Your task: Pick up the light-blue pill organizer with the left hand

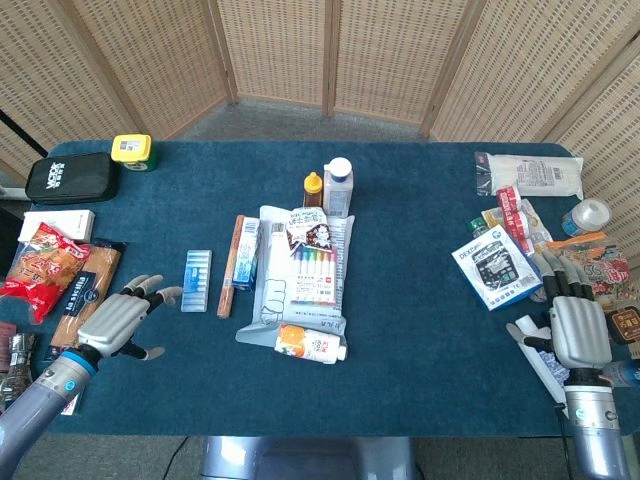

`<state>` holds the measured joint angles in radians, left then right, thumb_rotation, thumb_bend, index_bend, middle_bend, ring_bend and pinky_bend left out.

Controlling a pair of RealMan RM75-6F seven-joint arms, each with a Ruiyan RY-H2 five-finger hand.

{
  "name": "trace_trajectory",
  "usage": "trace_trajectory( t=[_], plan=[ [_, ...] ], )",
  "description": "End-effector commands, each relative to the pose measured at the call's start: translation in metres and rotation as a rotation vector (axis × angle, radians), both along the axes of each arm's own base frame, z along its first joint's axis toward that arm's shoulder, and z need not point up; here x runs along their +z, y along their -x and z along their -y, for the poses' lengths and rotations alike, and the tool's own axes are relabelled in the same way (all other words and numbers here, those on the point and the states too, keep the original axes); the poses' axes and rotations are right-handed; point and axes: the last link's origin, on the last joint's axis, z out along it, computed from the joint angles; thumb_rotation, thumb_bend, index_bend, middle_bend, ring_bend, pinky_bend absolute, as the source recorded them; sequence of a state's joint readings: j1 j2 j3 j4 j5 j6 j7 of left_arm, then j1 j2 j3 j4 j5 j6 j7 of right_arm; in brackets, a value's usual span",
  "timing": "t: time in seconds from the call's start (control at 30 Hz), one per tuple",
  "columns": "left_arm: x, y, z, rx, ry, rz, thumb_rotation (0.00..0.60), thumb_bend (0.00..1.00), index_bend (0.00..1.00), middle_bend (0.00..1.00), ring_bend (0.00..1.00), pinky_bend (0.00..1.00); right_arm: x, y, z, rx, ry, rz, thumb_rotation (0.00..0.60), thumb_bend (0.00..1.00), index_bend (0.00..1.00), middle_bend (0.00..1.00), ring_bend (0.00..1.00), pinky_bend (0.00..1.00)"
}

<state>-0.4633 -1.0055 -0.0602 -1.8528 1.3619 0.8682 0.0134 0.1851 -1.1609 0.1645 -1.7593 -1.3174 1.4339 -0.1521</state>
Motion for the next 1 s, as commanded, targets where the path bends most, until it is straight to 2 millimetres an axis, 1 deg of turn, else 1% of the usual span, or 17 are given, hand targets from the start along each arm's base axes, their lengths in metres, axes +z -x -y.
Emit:
trace_trajectory(
  t=[0.03,0.2,0.37,0.53,0.7,1.0],
  plan=[
    [-0.010,0.001,-0.010,0.007,0.024,0.005,0.600,0.22,0.15,0.32,0.08,0.00,0.001,0.001,-0.001,-0.004,0.001,-0.001,0.590,0.00,0.00,0.00,0.00,0.00],
    [-0.030,0.005,-0.022,0.017,0.063,-0.002,0.600,0.22,0.15,0.32,0.08,0.00,0.002,0.001,-0.002,-0.012,0.006,-0.005,0.588,0.00,0.00,0.00,0.00,0.00],
    [-0.050,0.003,-0.034,0.020,0.097,-0.001,0.600,0.23,0.16,0.32,0.08,0.00,0.004,0.002,-0.004,-0.022,0.011,-0.007,0.588,0.00,0.00,0.00,0.00,0.00],
    [-0.066,0.001,-0.044,0.010,0.109,-0.002,0.600,0.22,0.17,0.32,0.08,0.00,0.007,0.003,-0.005,-0.031,0.019,0.000,0.592,0.00,0.00,0.00,0.00,0.00],
    [-0.072,0.003,-0.047,0.017,0.129,-0.021,0.600,0.22,0.17,0.32,0.08,0.00,0.009,0.004,-0.007,-0.038,0.026,0.006,0.594,0.00,0.00,0.00,0.00,0.00],
    [-0.079,0.005,-0.047,0.022,0.145,-0.039,0.600,0.23,0.16,0.32,0.08,0.00,0.009,0.007,-0.011,-0.048,0.028,0.021,0.598,0.00,0.00,0.00,0.00,0.00]
  ],
)
